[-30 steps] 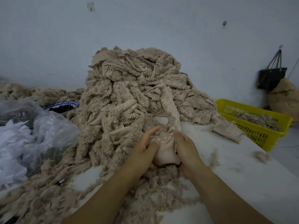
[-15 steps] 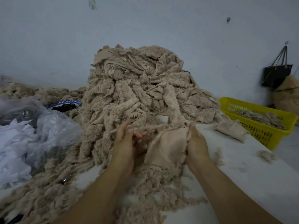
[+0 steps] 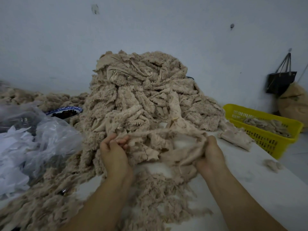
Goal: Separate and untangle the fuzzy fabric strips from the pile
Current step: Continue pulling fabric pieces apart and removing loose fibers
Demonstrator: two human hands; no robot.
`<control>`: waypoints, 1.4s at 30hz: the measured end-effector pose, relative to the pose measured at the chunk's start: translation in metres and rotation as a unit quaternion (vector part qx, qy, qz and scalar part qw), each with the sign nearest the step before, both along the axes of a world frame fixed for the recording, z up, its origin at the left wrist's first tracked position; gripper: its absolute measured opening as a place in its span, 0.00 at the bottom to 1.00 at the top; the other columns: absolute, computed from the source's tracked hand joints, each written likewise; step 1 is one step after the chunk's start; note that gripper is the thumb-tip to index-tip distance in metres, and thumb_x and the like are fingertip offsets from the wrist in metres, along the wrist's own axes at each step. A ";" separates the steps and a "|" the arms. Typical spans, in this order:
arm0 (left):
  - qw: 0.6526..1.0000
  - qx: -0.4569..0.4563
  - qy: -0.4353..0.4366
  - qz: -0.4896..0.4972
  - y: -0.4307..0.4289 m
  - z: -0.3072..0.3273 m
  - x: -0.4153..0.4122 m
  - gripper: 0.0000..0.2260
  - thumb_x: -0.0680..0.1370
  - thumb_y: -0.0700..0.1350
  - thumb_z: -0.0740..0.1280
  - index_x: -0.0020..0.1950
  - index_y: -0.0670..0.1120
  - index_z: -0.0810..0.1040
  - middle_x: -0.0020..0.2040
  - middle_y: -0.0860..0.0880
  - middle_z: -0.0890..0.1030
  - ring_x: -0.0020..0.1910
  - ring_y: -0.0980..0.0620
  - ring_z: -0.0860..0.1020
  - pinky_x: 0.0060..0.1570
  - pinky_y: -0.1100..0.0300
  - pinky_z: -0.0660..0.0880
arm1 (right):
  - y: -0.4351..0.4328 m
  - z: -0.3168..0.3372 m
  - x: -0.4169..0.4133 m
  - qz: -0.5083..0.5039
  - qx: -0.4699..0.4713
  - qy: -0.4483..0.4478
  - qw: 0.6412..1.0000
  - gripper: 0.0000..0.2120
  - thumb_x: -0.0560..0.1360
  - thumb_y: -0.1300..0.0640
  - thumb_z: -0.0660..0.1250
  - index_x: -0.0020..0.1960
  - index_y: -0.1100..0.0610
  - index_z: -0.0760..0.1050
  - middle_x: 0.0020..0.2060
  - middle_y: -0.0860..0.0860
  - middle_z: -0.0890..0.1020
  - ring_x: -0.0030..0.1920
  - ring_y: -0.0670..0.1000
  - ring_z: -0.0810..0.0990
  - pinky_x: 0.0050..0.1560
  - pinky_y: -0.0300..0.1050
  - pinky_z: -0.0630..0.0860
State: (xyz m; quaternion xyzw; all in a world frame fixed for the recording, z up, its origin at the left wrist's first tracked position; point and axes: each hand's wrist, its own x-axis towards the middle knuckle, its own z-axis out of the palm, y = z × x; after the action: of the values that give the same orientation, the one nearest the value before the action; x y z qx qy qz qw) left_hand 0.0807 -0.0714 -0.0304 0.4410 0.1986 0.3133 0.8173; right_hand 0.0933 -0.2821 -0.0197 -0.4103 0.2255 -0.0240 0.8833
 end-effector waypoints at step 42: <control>0.753 0.535 -0.032 -0.383 -0.045 -0.003 -0.034 0.15 0.82 0.56 0.57 0.37 0.54 0.70 0.31 0.60 0.70 0.32 0.61 0.69 0.36 0.62 0.69 | 0.018 -0.008 -0.003 0.063 -0.030 -0.017 0.997 0.18 0.84 0.49 0.56 0.43 0.58 0.76 0.23 0.50 0.79 0.25 0.47 0.75 0.23 0.38 0.70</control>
State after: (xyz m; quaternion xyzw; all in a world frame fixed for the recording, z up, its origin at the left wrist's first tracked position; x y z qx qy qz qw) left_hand 0.0464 -0.1164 -0.0333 0.8351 -0.2127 0.0432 0.5055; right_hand 0.0905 -0.2644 -0.0280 -0.4495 0.1837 0.0182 0.8740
